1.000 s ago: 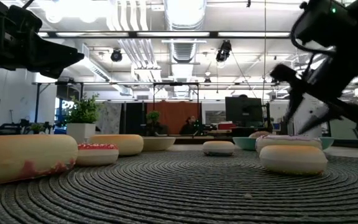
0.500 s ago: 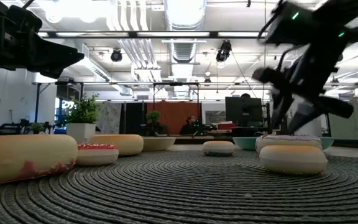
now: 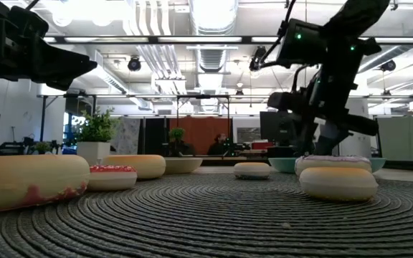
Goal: Pick & Place donuts
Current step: Put the small orange donut on the green plate
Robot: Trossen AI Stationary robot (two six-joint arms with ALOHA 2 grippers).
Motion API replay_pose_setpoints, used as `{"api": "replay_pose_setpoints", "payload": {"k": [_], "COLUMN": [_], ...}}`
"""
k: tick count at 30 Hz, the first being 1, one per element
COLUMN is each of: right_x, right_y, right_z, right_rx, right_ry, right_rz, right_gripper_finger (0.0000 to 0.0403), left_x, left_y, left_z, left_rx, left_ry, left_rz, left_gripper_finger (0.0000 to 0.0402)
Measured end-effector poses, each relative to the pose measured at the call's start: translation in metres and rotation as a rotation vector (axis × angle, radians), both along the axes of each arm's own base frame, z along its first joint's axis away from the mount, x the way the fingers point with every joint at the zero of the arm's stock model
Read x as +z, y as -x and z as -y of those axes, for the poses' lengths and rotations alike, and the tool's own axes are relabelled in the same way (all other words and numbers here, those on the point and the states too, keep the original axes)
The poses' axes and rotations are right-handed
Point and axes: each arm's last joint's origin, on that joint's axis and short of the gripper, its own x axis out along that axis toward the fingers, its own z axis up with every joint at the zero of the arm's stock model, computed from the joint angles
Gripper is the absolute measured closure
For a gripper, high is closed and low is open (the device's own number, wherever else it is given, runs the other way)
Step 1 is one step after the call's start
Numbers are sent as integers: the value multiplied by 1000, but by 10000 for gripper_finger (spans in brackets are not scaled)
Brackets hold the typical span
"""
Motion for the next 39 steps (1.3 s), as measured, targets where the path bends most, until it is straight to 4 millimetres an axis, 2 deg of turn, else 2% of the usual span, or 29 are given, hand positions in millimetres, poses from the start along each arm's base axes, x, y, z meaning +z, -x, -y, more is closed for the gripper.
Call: {"api": "replay_pose_setpoints", "payload": {"k": [9,16,19,23,25,28,31,36,39], "right_x": [-4,-15,-10,14,30,52,64,48,34], "right_y": [-3,-10,-11,-4,1,7,7,-4,-9], "right_z": [8,13,13,14,15,13,9,-2,-11], "right_rx": [-41,-37,8,47,116,312,526,889,1015], "right_ry": [7,11,40,156,244,409,550,638,712], "right_rz": [27,31,27,-54,-163,-391,-594,-847,-987], "right_gripper_finger": [300,358,386,393,393,394,394,394,394], "left_x": [0,0,0,0,0,0,0,0,0], "left_y": [0,0,0,0,0,0,0,0,0], "left_z": [0,0,0,0,0,0,0,0,0], "left_rx": [1,0,1,1,1,1,1,1,1], "left_ry": [0,0,0,0,0,0,0,0,0], "left_rz": [0,-2,-3,-3,-3,-3,-3,-3,-3], "left_gripper_finger": [284,284,284,284,284,284,284,284,284]}}
